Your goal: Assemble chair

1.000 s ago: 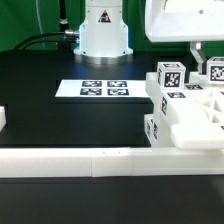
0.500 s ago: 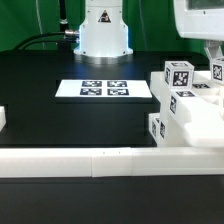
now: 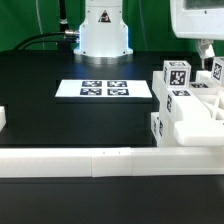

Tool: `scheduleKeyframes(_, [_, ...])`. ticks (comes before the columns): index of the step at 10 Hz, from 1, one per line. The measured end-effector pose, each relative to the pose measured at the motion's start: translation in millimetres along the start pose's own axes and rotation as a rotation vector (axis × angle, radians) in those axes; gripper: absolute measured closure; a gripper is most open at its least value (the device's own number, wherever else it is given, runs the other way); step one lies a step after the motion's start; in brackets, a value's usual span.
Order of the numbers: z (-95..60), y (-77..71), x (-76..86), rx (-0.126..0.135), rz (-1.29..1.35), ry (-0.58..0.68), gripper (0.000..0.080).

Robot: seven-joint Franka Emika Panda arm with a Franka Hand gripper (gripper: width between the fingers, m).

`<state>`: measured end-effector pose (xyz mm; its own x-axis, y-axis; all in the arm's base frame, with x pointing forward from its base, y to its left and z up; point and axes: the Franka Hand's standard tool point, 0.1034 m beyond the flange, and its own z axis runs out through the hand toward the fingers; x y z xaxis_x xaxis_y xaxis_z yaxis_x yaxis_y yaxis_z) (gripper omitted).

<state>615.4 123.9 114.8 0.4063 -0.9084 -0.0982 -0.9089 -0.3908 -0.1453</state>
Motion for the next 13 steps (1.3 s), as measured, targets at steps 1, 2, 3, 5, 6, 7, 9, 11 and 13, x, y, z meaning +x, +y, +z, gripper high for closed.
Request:
scheduleKeyframes(1, [0.1, 0.0, 0.0, 0.000, -0.083, 0.000, 0.0158])
scheduleKeyframes(2, [0.1, 0.1, 0.0, 0.000, -0.163, 0.000, 0.0152])
scheduleKeyframes(3, [0.3, 0.6, -0.2, -0.005, -0.232, 0.000, 0.0152])
scheduleKeyframes(5, [-1.5, 1.8, -1.7, -0.061, -0.586, -0.011, 0.0151])
scheduleKeyframes(6, [-1.9, 0.5, -1.2, -0.066, -0.669, -0.013, 0.0151])
scheduleKeyframes(7, [-2.3, -0.4, -0.2, -0.080, -0.807, -0.019, 0.0151])
scheduleKeyframes(9, [-3.9, -3.2, 2.6, -0.092, -1.002, -0.025, 0.0151])
scheduleKeyframes(11, [-3.6, -3.2, 3.1, -0.091, -1.122, -0.028, 0.0151])
scheduleKeyframes(13, [-3.3, -3.0, 3.1, -0.092, -1.121, -0.028, 0.0409])
